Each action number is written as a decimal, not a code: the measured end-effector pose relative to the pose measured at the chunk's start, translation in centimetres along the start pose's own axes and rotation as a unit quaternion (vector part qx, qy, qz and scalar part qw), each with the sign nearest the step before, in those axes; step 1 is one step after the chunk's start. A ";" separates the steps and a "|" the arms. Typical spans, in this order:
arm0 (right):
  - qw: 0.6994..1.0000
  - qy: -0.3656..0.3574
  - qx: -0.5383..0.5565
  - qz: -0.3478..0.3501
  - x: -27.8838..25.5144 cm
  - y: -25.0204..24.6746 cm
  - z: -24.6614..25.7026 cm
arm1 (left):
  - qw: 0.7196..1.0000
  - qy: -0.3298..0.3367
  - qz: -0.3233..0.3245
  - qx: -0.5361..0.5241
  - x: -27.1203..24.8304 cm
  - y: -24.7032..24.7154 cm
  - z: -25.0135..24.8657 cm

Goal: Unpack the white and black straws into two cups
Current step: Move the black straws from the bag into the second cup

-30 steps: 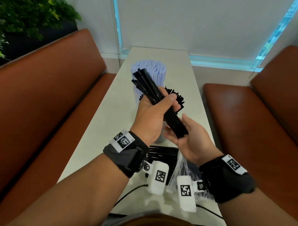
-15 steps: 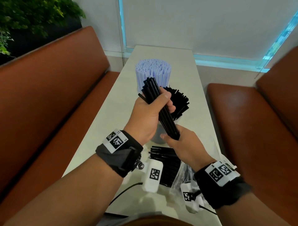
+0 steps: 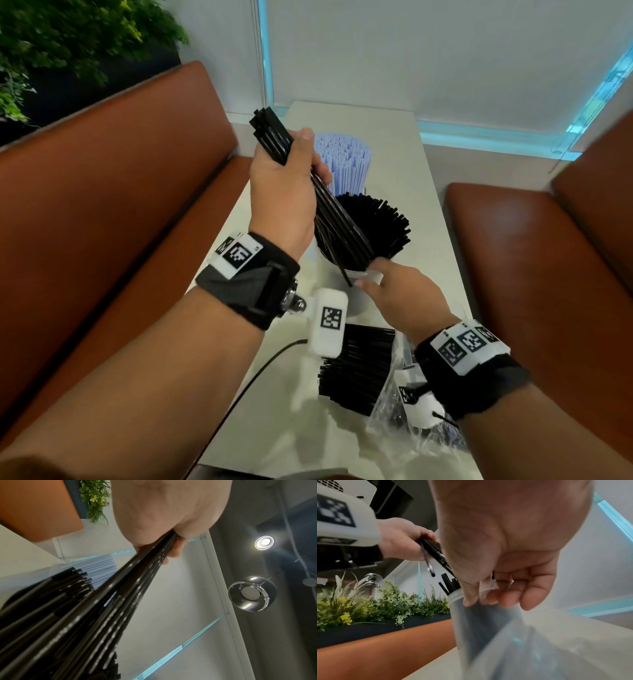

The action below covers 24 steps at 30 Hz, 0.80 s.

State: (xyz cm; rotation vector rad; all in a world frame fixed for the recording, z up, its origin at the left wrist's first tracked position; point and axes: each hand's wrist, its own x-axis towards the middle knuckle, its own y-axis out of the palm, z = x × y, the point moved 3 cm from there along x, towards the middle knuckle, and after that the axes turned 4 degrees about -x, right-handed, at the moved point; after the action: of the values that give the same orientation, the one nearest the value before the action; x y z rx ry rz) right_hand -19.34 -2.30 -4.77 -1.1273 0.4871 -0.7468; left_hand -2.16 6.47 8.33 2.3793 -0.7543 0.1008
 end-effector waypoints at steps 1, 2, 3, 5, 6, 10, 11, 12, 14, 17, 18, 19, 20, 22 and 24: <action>1.000 -0.004 0.007 0.004 0.2 0.2 -0.1 | 1.000 0.006 -0.016 -0.004 0.5 0.3 0.1; 1.000 -0.007 0.011 0.005 0.3 0.3 -0.2 | 0.999 0.014 -0.030 -0.009 0.8 0.5 0.2; 1.000 -0.009 0.012 0.004 0.3 0.3 -0.3 | 0.999 0.025 -0.043 -0.008 1.2 0.7 0.4; 1.000 -0.007 0.011 0.002 0.3 0.3 -0.5 | 0.997 0.045 -0.062 0.013 1.7 1.1 0.8; 1.000 -0.005 0.009 0.003 0.4 0.2 -0.5 | 0.996 0.052 -0.068 0.021 1.8 1.2 1.0; 1.000 -0.009 0.014 0.004 0.4 0.2 -0.6 | 0.994 0.069 -0.047 0.069 1.4 0.7 2.4; 1.000 -0.013 0.012 0.000 0.4 0.3 -0.6 | 0.993 0.067 -0.031 0.088 1.0 0.4 2.7; 1.000 -0.015 0.012 -0.006 0.3 0.4 -0.6 | 0.992 0.063 -0.012 0.107 0.5 0.1 3.1; 1.000 -0.014 0.013 -0.010 0.3 0.4 -0.7 | 0.988 0.048 0.025 0.147 -0.2 -0.5 3.8; 1.000 -0.013 0.008 -0.005 0.4 0.5 -0.8 | 0.959 0.021 0.091 0.269 -0.9 -1.2 5.1; 1.000 -0.014 0.007 -0.007 0.3 0.5 -0.7 | 0.939 0.008 0.124 0.319 -1.2 -1.4 5.6; 1.000 -0.017 0.008 -0.010 0.3 0.5 -0.7 | 0.918 -0.002 0.154 0.365 -1.6 -1.5 6.0; 1.000 -0.019 0.010 -0.014 0.2 0.4 -0.7 | 0.896 -0.008 0.175 0.408 -1.9 -1.6 6.2; 1.000 -0.022 0.011 -0.015 0.1 0.3 -0.6 | 0.858 -0.003 0.197 0.474 -2.3 -2.0 6.5; 1.000 -0.019 0.006 -0.008 0.1 0.3 -0.5 | 0.841 0.000 0.208 0.499 -2.0 -2.4 6.3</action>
State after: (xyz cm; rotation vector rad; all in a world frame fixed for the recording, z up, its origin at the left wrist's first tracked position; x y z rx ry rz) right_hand -19.53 -2.62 -5.28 -1.1339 0.4407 -0.7397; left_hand -3.22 5.26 1.50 3.0878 -1.4736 0.8663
